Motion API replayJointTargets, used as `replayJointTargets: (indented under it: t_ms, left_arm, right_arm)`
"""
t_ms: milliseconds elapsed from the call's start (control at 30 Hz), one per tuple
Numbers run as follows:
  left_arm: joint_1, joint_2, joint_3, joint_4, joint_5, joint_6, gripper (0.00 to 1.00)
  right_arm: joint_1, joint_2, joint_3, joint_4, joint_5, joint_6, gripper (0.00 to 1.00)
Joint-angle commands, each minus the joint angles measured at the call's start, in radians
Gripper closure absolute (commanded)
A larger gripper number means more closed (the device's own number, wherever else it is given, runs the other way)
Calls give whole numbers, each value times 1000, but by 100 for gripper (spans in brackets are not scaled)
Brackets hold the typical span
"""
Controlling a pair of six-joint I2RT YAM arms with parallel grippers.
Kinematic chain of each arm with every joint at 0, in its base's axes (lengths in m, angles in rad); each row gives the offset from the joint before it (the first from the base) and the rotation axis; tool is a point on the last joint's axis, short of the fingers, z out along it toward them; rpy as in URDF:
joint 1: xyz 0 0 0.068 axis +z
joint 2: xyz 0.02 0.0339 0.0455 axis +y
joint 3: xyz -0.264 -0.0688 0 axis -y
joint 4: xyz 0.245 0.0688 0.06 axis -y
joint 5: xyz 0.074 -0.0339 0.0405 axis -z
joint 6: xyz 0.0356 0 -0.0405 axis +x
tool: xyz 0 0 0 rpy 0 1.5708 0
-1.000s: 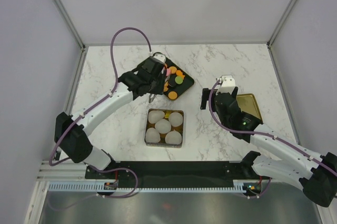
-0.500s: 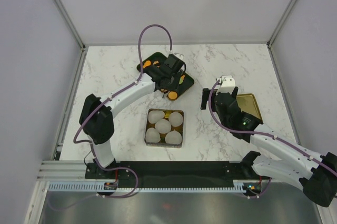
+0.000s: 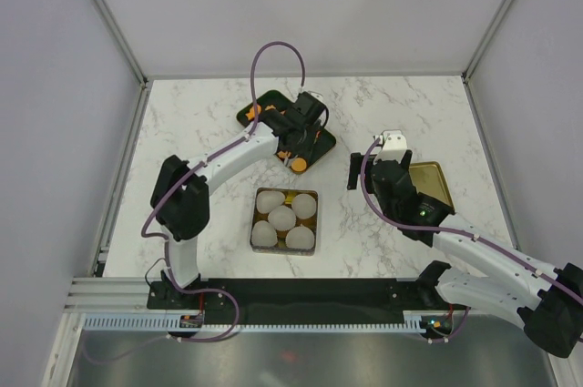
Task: Pack the cookies
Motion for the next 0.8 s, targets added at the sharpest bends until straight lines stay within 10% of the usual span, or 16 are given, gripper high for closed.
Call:
replayJointTargets:
  t_ms: [0, 767]
  left_arm:
    - [-1, 20, 57, 4, 5, 36, 45]
    - [-2, 43, 62, -9, 54, 32, 44]
  right_arm:
    - [0, -9, 6, -2, 14, -8, 2]
    - [0, -7, 3, -5, 20, -8, 2]
